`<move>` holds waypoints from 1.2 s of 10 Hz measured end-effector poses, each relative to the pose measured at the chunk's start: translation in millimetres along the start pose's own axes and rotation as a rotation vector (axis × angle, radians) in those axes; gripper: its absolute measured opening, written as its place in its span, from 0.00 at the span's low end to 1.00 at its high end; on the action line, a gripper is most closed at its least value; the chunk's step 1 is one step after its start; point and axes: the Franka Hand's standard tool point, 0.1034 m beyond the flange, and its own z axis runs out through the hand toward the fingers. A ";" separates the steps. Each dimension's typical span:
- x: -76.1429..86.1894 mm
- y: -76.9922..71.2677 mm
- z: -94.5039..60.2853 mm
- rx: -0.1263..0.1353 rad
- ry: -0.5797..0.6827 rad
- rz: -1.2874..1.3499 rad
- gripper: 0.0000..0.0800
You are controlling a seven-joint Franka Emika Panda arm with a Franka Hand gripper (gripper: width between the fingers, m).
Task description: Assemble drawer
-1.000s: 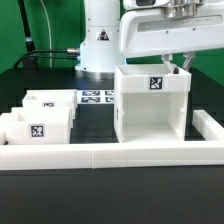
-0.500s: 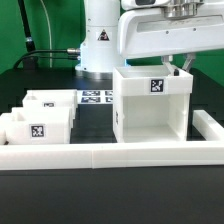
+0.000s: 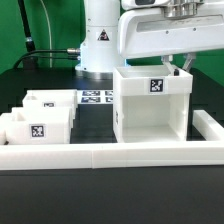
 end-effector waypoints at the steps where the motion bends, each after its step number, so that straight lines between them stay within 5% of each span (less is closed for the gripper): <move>1: 3.0 -0.2 0.4 0.004 0.008 0.132 0.05; 8: 14.2 -1.6 -2.8 0.028 0.034 0.520 0.05; 12: 15.1 4.8 1.1 0.052 0.074 0.980 0.06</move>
Offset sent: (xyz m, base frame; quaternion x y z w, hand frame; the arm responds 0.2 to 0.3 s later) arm 0.0000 0.0000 0.0000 0.0000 0.0000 0.1938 0.9810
